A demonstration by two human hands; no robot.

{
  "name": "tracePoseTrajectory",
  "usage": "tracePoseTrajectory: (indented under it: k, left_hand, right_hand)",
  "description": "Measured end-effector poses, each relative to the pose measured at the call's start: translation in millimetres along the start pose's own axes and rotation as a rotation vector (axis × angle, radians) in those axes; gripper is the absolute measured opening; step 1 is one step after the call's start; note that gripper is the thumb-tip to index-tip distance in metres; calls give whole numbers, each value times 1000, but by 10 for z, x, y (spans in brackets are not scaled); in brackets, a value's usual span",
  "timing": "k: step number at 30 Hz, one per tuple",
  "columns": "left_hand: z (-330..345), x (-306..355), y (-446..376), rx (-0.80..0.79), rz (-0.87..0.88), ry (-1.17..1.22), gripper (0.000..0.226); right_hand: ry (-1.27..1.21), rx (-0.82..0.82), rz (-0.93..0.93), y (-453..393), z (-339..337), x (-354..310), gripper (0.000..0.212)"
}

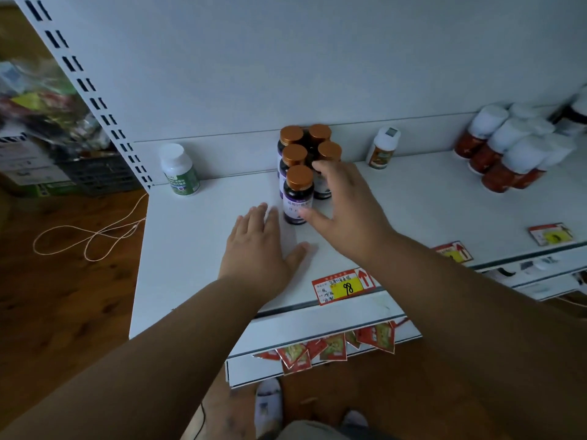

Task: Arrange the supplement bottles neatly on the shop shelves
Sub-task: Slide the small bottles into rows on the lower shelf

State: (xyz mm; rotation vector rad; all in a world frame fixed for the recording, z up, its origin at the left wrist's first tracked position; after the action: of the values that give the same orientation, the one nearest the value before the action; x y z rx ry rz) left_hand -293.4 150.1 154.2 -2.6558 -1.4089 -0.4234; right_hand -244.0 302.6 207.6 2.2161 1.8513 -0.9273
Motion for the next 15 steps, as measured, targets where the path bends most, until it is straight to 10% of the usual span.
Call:
tracePoseTrajectory:
  k: [15]
  left_hand:
    - [131, 1654, 825, 225, 236, 157, 62]
  right_hand:
    - [11, 68, 70, 1381, -1245, 866, 49]
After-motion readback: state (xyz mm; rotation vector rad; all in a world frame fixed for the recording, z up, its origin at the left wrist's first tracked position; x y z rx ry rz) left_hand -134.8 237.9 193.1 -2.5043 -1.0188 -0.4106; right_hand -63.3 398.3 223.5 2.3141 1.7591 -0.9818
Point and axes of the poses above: each hand's wrist, its own y-axis away from the middle knuckle, its own z-axis out of the palm, x = y × z, the point moved 2 cm from there along -y, towards the middle knuckle, and after that the axes turned 2 degrees about x, right-handed, at the moved point
